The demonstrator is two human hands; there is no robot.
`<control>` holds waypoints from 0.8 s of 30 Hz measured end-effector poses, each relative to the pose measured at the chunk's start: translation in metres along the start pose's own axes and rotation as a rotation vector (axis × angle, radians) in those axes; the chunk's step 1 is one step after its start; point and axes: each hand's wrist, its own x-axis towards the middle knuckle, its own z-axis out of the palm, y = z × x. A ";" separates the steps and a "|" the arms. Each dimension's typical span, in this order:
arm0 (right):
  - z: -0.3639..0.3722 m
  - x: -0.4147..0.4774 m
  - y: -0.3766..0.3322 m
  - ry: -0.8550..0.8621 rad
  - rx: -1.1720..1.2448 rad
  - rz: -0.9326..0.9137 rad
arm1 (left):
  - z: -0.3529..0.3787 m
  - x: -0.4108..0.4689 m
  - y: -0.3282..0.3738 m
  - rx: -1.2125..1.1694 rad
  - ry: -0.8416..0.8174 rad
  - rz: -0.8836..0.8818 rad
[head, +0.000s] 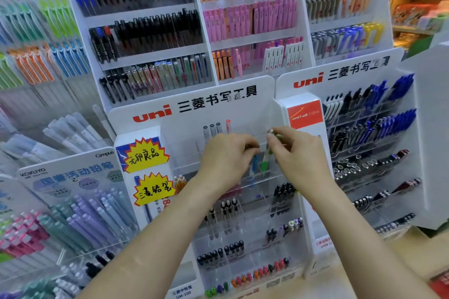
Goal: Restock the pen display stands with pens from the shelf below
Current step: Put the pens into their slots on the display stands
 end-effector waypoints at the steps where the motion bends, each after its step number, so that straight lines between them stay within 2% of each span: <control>1: 0.001 0.000 0.001 -0.023 -0.025 0.000 | -0.001 0.000 0.000 0.002 -0.003 -0.001; 10: -0.003 0.008 0.001 -0.144 -0.074 0.025 | -0.003 0.000 -0.005 0.041 -0.024 -0.023; 15: 0.003 0.006 0.003 -0.259 -0.194 0.056 | -0.001 0.000 -0.005 0.036 -0.016 -0.017; 24: 0.002 0.002 0.002 -0.244 -0.178 0.049 | 0.004 -0.004 -0.007 -0.010 -0.012 -0.031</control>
